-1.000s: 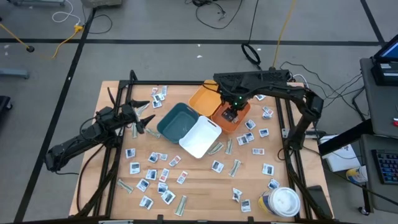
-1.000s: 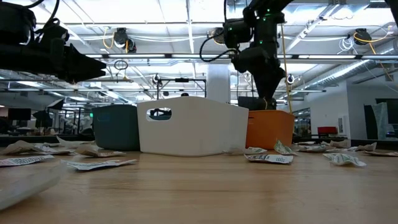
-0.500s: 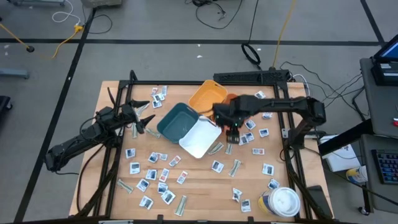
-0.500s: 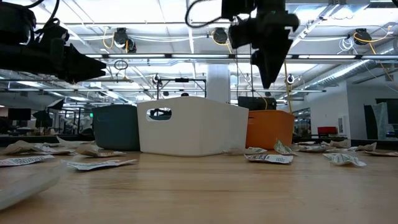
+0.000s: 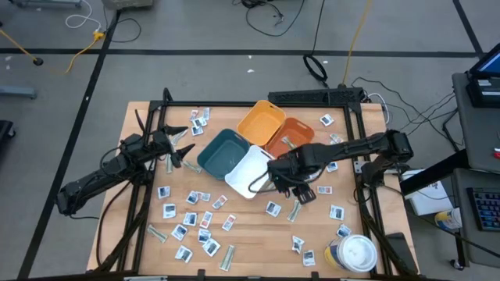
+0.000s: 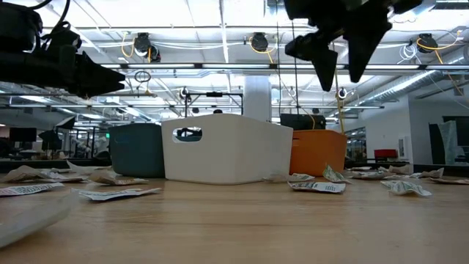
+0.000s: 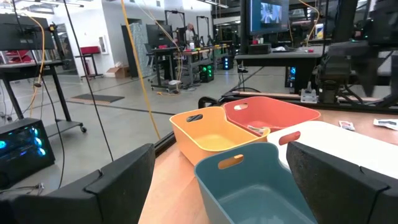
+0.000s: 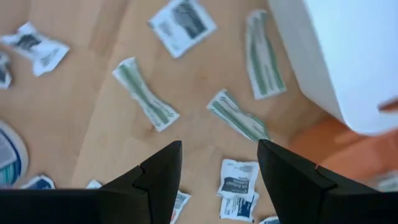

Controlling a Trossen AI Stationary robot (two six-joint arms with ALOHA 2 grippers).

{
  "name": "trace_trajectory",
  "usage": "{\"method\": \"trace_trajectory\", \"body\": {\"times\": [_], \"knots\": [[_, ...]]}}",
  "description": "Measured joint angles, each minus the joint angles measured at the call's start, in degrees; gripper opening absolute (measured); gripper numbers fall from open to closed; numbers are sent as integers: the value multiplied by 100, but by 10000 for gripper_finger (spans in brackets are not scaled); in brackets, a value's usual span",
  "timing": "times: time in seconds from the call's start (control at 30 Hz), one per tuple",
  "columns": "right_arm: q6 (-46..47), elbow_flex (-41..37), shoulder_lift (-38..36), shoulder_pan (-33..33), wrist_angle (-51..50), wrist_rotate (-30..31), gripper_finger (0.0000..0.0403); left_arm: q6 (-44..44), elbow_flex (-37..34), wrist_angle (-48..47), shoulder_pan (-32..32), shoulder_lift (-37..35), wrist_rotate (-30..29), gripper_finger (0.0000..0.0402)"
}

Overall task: Pick & Place First Aid Supplies
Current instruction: Put the green bandage pack into the orange bin

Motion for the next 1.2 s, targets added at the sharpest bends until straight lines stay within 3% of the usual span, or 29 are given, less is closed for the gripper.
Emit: {"method": "trace_trajectory", "body": {"times": [0.37,0.73,1.2], "knots": [[-932,-24,0,675,46,13,202,0,0,0,-2,0,0,367],[-951,-1131,9,1139,988,18,201,0,0,0,-2,1,0,367],[-978,-2127,269,1208,2448,25,199,0,0,-2,0,1,0,367]]}}
